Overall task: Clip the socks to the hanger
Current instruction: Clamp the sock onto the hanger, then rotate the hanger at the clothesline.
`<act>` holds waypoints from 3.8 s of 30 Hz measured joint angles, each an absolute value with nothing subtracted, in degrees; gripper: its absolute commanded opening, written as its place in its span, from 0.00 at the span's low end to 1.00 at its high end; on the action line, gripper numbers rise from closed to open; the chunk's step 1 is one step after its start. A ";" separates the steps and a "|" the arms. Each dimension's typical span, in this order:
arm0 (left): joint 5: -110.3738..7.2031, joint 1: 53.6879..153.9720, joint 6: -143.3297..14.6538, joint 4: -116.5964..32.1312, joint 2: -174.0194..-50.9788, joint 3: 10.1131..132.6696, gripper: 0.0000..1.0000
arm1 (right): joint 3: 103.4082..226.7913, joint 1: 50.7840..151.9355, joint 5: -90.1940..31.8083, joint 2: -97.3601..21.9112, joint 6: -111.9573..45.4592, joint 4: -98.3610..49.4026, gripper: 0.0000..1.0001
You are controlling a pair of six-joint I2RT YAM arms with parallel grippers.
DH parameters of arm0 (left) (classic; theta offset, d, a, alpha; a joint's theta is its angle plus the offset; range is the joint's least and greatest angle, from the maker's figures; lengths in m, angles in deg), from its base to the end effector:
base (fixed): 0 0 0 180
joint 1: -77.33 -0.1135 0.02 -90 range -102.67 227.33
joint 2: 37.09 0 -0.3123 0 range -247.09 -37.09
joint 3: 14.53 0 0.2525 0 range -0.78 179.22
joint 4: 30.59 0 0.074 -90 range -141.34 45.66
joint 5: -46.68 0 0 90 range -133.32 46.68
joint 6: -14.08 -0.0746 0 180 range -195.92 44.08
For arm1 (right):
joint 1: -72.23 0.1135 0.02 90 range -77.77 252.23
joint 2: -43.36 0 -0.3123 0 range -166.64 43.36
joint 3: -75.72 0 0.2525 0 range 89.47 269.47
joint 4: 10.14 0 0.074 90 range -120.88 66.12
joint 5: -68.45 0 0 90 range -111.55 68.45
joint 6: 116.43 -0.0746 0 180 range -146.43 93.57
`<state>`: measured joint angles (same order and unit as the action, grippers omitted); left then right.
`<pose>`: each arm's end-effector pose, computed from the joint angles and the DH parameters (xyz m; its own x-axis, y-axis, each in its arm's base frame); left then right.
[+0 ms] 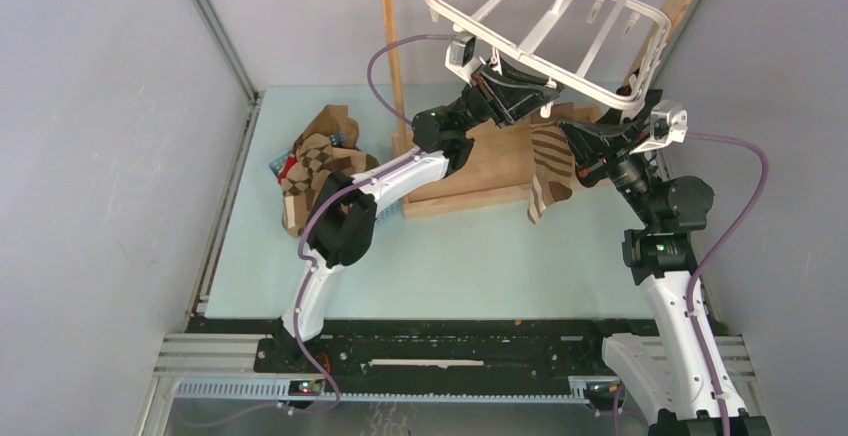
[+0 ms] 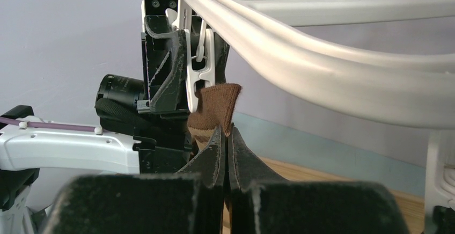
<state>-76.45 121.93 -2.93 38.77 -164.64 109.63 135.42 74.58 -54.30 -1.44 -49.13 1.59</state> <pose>0.3402 -0.3927 0.4708 -0.5236 -0.6084 -0.5965 0.8402 -0.4845 -0.2434 0.1629 0.0471 0.4598 0.2134 0.3336 -0.9182 -0.6504 0.7499 0.1213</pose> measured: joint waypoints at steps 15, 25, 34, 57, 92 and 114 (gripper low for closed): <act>-76.34 121.95 -2.55 38.93 -164.55 108.74 0.76 | 135.42 74.58 -53.58 -1.44 -49.13 0.72 0.00; -75.44 121.36 -5.53 38.29 -160.53 91.40 0.97 | 135.42 74.32 -53.63 -0.98 -48.67 -1.38 0.00; -76.49 119.88 -9.99 36.89 -155.11 78.31 1.00 | 135.42 74.04 -53.30 0.62 -44.15 -8.49 0.00; -76.16 114.63 -45.07 -1.68 -105.76 44.94 1.00 | 140.84 59.50 -50.13 -1.85 -32.65 -17.25 0.01; -46.02 110.83 -67.71 -62.69 -82.46 51.65 1.00 | 152.32 50.50 -54.41 -23.08 -28.02 -9.40 0.01; -45.48 110.56 -66.31 -62.97 -84.97 51.65 1.00 | 162.28 50.50 -53.63 -35.25 -27.93 -9.10 0.11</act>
